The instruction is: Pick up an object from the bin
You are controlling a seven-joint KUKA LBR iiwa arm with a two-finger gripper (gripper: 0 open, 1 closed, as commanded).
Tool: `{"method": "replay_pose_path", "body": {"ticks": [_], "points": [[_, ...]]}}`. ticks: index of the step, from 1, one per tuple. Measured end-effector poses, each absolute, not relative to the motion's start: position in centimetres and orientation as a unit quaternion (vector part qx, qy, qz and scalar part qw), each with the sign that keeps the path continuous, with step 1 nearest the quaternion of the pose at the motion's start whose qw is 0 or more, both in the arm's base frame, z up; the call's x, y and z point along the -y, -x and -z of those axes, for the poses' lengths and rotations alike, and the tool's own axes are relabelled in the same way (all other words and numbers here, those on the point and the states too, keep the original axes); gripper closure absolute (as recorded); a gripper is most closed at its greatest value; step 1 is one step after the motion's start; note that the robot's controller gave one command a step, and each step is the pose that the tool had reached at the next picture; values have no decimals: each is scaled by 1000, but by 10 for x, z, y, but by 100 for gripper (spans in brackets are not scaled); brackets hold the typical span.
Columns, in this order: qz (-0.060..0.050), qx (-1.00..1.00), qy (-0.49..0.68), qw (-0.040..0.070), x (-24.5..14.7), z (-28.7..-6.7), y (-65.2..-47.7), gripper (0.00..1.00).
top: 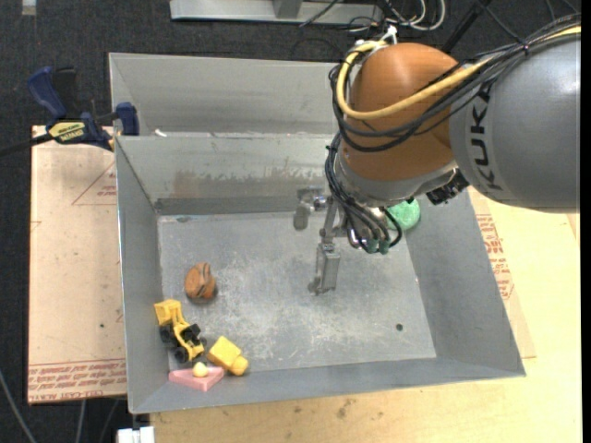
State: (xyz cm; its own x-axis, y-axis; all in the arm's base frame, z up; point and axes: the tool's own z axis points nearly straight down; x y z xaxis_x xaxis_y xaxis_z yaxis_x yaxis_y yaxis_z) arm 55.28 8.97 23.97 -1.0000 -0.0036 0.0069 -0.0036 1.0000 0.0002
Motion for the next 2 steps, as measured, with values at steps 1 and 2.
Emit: {"method": "replay_pose_path", "body": {"ticks": [1,2], "points": [[1,1000,-1,-1,-89,-245,-554,0],[1,1000,-2,-7,-93,-234,-553,0]]}}
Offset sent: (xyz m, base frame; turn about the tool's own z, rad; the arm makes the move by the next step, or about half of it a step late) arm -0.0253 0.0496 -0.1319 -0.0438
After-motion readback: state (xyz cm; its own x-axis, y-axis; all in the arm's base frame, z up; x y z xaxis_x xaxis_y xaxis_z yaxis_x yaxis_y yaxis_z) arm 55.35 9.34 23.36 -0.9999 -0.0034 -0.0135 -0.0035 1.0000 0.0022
